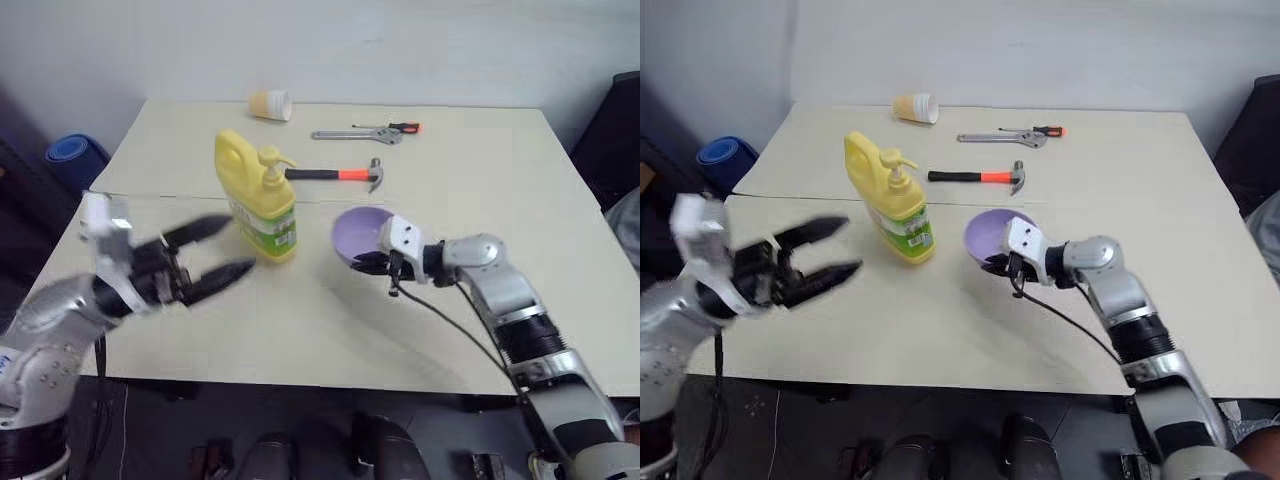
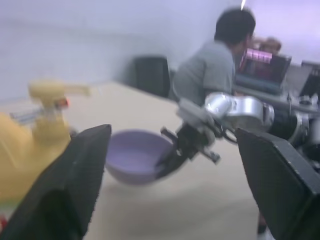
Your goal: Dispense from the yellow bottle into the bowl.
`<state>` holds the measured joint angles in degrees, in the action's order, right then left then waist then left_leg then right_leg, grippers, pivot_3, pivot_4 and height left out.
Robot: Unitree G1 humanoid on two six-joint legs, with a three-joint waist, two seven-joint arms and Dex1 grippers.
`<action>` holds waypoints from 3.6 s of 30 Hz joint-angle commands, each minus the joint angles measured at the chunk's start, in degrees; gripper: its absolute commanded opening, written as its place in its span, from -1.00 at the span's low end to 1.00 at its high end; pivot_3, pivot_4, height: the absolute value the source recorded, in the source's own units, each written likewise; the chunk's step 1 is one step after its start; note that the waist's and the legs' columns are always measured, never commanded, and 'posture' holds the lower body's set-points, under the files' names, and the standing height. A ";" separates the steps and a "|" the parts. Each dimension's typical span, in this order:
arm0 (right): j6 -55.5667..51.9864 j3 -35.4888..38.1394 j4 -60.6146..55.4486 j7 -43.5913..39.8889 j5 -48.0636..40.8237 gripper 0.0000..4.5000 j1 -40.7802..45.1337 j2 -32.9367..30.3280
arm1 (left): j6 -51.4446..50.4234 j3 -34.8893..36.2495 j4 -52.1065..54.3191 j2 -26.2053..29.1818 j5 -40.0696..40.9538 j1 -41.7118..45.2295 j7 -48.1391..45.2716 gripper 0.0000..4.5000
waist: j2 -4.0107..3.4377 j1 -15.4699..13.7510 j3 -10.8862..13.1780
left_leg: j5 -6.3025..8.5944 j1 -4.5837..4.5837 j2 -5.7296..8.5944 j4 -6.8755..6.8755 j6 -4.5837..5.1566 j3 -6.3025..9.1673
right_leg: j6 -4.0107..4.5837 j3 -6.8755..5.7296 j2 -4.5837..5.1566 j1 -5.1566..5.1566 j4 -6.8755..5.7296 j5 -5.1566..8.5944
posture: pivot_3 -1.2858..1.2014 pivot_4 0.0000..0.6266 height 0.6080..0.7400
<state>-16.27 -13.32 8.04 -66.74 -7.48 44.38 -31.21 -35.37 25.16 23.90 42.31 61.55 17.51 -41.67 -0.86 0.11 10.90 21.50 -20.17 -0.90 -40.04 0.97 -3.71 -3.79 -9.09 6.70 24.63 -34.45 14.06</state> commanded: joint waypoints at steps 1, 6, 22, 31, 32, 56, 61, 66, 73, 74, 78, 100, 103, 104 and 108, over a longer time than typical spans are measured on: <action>-5.84 0.25 -6.50 -1.46 -2.43 -1.00 4.20 -0.59 | -1.10 0.79 -3.12 1.21 2.64 7.17 3.02 0.34 | 0.01 0.03 0.00 | 0.00 0.03 0.00 0.00 0.00 -0.01 | 0.00 0.01 -0.02 -0.03 -0.01 0.00 | 0.03 -0.52 1.00; -9.23 -1.31 -5.46 -0.99 -1.76 -1.00 10.69 1.31 | 3.14 -7.30 -14.81 0.71 -9.06 21.09 1.67 -0.35 | 0.05 -0.16 0.02 | -0.01 0.00 0.10 -0.01 0.00 -0.05 | 0.00 -0.03 -0.07 0.02 -0.06 0.00 | 0.03 -0.52 1.00; -12.78 -2.54 1.33 2.00 -0.10 -1.00 18.00 5.98 | 12.44 -19.03 -35.84 -9.73 -30.16 36.41 -1.53 -1.00 | 0.19 0.33 0.08 | -0.01 -0.22 0.17 -0.02 0.01 -0.55 | -0.04 -0.09 -0.16 0.60 -0.32 -0.03 | 0.03 -0.52 1.00; -14.96 -1.81 0.92 2.30 -1.24 -1.00 18.93 6.94 | 6.82 -22.78 -38.54 -10.20 -35.53 35.80 -2.43 -1.00 | 0.22 0.16 0.06 | -0.02 -0.21 0.12 -0.06 0.03 -0.59 | -0.05 -0.03 -0.12 0.63 -0.40 -0.03 | 0.03 -0.52 1.00; -15.25 -1.45 1.10 2.46 -1.55 -1.00 19.03 7.18 | 6.69 -23.21 -38.22 -10.19 -35.71 35.42 -3.26 -1.00 | 0.23 0.17 0.06 | -0.02 -0.21 0.12 -0.07 0.03 -0.59 | -0.05 -0.02 -0.11 0.63 -0.42 -0.03 | 0.03 -0.52 1.00; -17.58 -1.02 -0.08 3.26 -3.15 -1.00 18.38 7.34 | 3.08 -26.35 -37.94 -12.90 -42.23 30.54 0.76 -1.00 | 0.28 0.13 -0.13 | -0.01 0.79 0.08 0.06 0.02 -0.72 | -0.04 0.15 -0.07 -0.26 -0.46 -0.03 | 0.03 -0.52 1.00; -17.73 -1.01 -0.13 3.31 -3.45 -1.00 18.24 7.05 | 2.22 -26.11 -38.52 -12.42 -42.88 30.95 1.62 -1.00 | 0.27 0.15 -0.13 | 0.00 0.86 0.08 0.05 0.01 -0.73 | -0.04 0.25 -0.04 -0.27 -0.52 -0.03 | 0.03 -0.52 1.00; -18.16 -0.79 -0.66 3.57 -3.87 -1.00 17.75 6.70 | 1.60 -26.95 -38.78 -12.09 -43.11 30.73 0.97 -1.00 | 0.27 0.15 -0.13 | 0.00 0.86 0.08 0.05 0.01 -0.74 | -0.04 0.36 -0.04 -0.27 -0.52 -0.03 | 0.03 -0.52 1.00; -19.08 -0.45 -1.76 3.99 -4.45 -1.00 17.21 6.39 | 1.60 -27.21 -39.82 -12.83 -43.09 29.53 1.02 -1.00 | 0.28 0.14 -0.20 | 0.00 0.87 0.08 0.06 0.01 -0.74 | -0.04 0.63 -0.04 -0.27 -0.52 -0.03 | 0.03 -0.52 1.00; -19.16 -0.46 -1.89 3.99 -4.50 -1.00 17.15 6.35 | 1.49 -27.30 -39.83 -12.82 -43.12 29.40 0.96 -1.00 | 0.28 0.15 -0.25 | 0.00 0.87 0.08 0.06 0.01 -0.74 | -0.04 0.65 -0.04 -0.27 -0.51 -0.03 | 0.03 -0.52 1.00; -19.55 -0.36 -2.28 4.21 -4.73 -1.00 17.01 6.50 | 2.24 -27.17 -40.25 -12.97 -43.25 28.83 0.91 -1.00 | 0.27 0.18 -0.34 | 0.00 0.91 0.08 0.09 0.00 -0.77 | -0.04 0.68 -0.04 -0.27 -0.51 -0.03 | 0.03 -0.52 1.00; -17.79 5.86 -3.84 4.46 -5.84 -1.00 6.80 -3.42 | 7.75 -7.11 -31.45 -11.39 -25.36 34.25 -6.71 -1.00 | 0.55 0.02 -0.16 | -0.01 -0.39 0.11 -0.05 0.03 -0.64 | -0.05 0.39 -0.03 0.89 -0.44 -0.04 | 0.03 -0.52 1.00; -14.13 8.50 -3.72 2.98 -5.81 -1.00 -1.37 -8.40 | 7.06 -5.31 -27.30 -5.26 -24.13 26.38 -12.89 -1.00 | 0.55 0.27 -0.16 | -0.01 -0.37 0.10 0.13 0.02 -0.75 | -0.05 -0.02 -0.07 0.90 -0.26 -0.03 | 0.03 -0.52 1.00; -11.26 9.42 -2.20 3.00 -5.47 -1.00 -4.19 -9.42 | 7.91 -4.71 -26.35 -3.43 -24.59 22.23 -14.57 -1.00 | 0.54 0.25 -0.15 | -0.01 -0.26 0.10 0.24 0.02 -0.86 | -0.06 0.00 -0.06 0.88 -0.23 -0.03 | 0.03 -0.52 1.00; 1.31 12.32 5.30 4.43 -3.51 -1.00 -12.55 -10.58 | 10.07 -0.44 -22.72 -1.02 -25.68 6.95 -14.84 -1.00 | 0.59 0.53 -0.11 | -0.01 -0.15 0.06 0.23 0.04 -1.01 | -0.06 0.06 -0.07 0.80 -0.24 -0.05 | 0.03 -0.52 1.00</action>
<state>-21.65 -3.26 12.08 -62.75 -11.49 32.86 -40.92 -26.90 21.98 -2.29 40.62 35.83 27.54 -56.29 -0.27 0.64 10.78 21.48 -20.30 -0.88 -39.89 1.01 -4.73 -3.85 -9.00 6.62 25.42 -34.74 13.99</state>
